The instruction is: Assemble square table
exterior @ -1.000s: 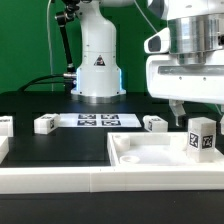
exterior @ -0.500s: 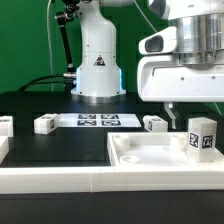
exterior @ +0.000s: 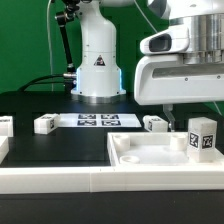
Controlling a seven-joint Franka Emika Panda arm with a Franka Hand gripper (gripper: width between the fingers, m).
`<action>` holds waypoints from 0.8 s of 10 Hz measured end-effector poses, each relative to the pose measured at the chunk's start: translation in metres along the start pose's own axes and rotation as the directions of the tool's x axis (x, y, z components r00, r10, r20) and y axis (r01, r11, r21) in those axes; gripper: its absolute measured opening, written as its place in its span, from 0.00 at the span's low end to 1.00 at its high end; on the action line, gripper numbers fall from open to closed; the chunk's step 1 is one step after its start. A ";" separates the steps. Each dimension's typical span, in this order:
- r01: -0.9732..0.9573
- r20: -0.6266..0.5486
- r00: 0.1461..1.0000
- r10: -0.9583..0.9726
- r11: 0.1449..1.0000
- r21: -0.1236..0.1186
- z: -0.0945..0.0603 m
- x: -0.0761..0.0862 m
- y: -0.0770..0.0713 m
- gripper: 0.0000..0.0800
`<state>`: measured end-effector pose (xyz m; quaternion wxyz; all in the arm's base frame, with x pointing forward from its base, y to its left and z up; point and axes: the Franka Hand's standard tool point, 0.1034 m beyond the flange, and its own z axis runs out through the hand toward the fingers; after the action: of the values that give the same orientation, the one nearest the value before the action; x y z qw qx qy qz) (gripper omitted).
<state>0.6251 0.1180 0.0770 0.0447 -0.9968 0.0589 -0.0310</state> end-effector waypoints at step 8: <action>0.279 -0.004 0.960 -0.279 0.960 -0.026 -0.001 0.002 0.002 0.54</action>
Offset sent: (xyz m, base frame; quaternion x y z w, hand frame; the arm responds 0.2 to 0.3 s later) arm 0.0024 0.0007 0.0017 0.0019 -0.0052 -0.1267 0.9919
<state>0.6269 0.1154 0.0776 0.0270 -0.9955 -0.0816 -0.0399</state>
